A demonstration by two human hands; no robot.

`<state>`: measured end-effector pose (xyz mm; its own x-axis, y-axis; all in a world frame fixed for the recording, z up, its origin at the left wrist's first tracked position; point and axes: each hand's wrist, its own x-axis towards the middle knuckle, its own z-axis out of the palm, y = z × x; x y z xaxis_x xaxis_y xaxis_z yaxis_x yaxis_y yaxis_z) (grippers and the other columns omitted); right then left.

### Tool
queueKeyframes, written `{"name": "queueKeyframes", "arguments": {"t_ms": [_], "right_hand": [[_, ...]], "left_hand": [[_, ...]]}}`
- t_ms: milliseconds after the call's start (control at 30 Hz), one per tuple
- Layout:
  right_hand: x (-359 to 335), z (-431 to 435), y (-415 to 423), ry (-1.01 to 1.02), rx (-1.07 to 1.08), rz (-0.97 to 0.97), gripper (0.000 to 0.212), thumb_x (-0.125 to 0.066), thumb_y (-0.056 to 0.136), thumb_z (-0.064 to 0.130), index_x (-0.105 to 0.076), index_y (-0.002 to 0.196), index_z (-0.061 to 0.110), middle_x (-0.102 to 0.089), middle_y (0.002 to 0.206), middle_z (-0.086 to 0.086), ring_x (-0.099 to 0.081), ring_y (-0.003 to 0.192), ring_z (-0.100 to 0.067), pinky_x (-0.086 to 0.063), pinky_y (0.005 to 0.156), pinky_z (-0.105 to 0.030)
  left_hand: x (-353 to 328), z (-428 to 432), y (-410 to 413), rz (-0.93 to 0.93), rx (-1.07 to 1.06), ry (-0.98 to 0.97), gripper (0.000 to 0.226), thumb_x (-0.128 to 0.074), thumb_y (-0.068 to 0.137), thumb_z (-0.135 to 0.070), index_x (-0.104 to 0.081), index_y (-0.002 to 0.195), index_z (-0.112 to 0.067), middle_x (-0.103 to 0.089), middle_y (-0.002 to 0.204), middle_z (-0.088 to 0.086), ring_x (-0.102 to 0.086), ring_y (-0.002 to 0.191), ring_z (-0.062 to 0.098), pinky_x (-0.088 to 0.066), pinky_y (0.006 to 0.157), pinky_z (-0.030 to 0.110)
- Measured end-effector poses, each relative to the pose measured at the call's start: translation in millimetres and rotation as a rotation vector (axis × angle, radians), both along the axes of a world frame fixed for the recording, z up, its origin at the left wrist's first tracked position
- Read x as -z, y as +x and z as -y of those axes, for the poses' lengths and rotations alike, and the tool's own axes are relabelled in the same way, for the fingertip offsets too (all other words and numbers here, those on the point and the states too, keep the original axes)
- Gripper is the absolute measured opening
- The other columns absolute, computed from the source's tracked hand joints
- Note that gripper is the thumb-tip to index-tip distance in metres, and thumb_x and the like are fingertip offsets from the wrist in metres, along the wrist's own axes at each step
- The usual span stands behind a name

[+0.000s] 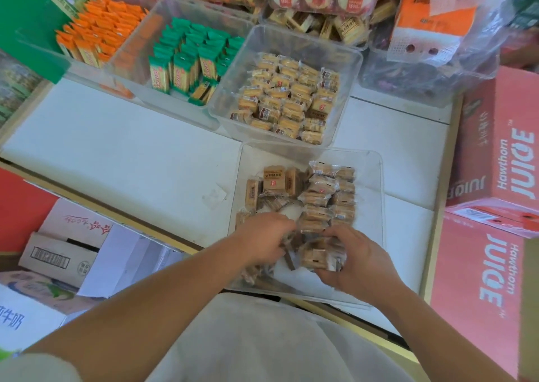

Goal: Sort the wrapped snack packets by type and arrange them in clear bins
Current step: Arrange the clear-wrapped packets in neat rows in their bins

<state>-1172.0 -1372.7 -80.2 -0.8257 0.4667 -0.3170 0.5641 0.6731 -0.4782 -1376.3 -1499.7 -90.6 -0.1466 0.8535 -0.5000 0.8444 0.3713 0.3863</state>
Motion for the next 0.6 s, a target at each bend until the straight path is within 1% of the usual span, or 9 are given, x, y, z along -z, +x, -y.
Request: {"name": "queueKeyframes", "arguments": {"t_ms": [33,67,133,200,267,367,433,533,600], "right_hand": [[-2,1,-1,0.017,0.001,-0.011,0.072,-0.083,0.062,0.059,-0.054,0.125,0.04,-0.062,0.115,0.022,-0.059,0.097,-0.004,-0.035,0.067,-0.008],[-3,2,-2,0.026,-0.016,-0.002,0.072,-0.082,0.064,0.059,-0.054,0.127,0.039,-0.062,0.117,0.021,-0.059,0.098,-0.004,-0.037,0.069,-0.01],[-5,2,-4,0.03,-0.046,0.021,0.073,-0.081,0.067,0.058,-0.052,0.132,0.039,-0.06,0.122,0.021,-0.057,0.104,-0.005,-0.04,0.075,-0.015],[-5,0,-5,0.025,-0.039,0.026,0.074,-0.081,0.068,0.057,-0.051,0.134,0.039,-0.058,0.124,0.022,-0.056,0.108,-0.006,-0.041,0.079,-0.016],[-4,-4,-4,0.013,-0.049,0.046,0.075,-0.08,0.068,0.058,-0.05,0.134,0.04,-0.058,0.125,0.023,-0.055,0.111,-0.006,-0.043,0.082,-0.018],[-1,-8,-4,0.03,-0.129,0.056,0.074,-0.079,0.067,0.058,-0.052,0.133,0.04,-0.058,0.125,0.02,-0.056,0.112,-0.009,-0.049,0.082,-0.024],[2,-8,-7,0.065,-0.166,0.06,0.074,-0.079,0.066,0.058,-0.053,0.132,0.039,-0.058,0.124,0.016,-0.057,0.11,-0.012,-0.052,0.079,-0.028],[8,-7,-10,0.078,-0.151,0.065,0.074,-0.08,0.066,0.059,-0.056,0.132,0.037,-0.059,0.122,0.012,-0.06,0.107,-0.017,-0.056,0.078,-0.033],[9,-7,-12,0.083,-0.151,0.068,0.074,-0.079,0.068,0.06,-0.056,0.134,0.035,-0.058,0.123,0.01,-0.06,0.107,-0.018,-0.055,0.081,-0.034]], "left_hand": [[4,-5,0,-0.028,0.067,-0.05,0.057,-0.078,0.082,-0.025,-0.059,0.135,-0.031,-0.067,0.122,-0.005,-0.063,0.109,0.019,-0.056,0.091,0.037],[7,-10,-1,-0.057,0.119,-0.072,0.062,-0.08,0.079,-0.027,-0.058,0.137,-0.032,-0.068,0.121,-0.004,-0.064,0.106,0.02,-0.056,0.089,0.037],[12,-19,-2,-0.111,0.188,-0.06,0.068,-0.081,0.078,-0.031,-0.055,0.141,-0.034,-0.069,0.119,-0.002,-0.063,0.106,0.021,-0.053,0.091,0.037],[16,-22,-2,-0.159,0.237,-0.067,0.072,-0.079,0.081,-0.035,-0.05,0.147,-0.034,-0.066,0.118,0.002,-0.059,0.109,0.022,-0.045,0.096,0.038],[22,-22,0,-0.174,0.244,-0.097,0.069,-0.079,0.081,-0.039,-0.051,0.144,-0.033,-0.064,0.119,0.002,-0.054,0.114,0.022,-0.041,0.099,0.04],[29,-24,5,-0.166,0.237,-0.16,0.054,-0.079,0.081,-0.044,-0.06,0.13,-0.032,-0.063,0.122,-0.002,-0.048,0.121,0.022,-0.035,0.1,0.042],[29,-25,6,-0.167,0.251,-0.177,0.055,-0.078,0.082,-0.047,-0.06,0.132,-0.032,-0.059,0.127,-0.001,-0.043,0.125,0.022,-0.031,0.1,0.043],[22,-20,4,-0.118,0.232,-0.127,0.062,-0.079,0.079,-0.049,-0.056,0.135,-0.032,-0.056,0.128,-0.003,-0.043,0.124,0.021,-0.031,0.103,0.044],[13,-9,2,-0.076,0.225,-0.064,0.055,-0.077,0.079,-0.049,-0.056,0.127,-0.033,-0.06,0.121,-0.005,-0.05,0.119,0.019,-0.034,0.105,0.043]]}}
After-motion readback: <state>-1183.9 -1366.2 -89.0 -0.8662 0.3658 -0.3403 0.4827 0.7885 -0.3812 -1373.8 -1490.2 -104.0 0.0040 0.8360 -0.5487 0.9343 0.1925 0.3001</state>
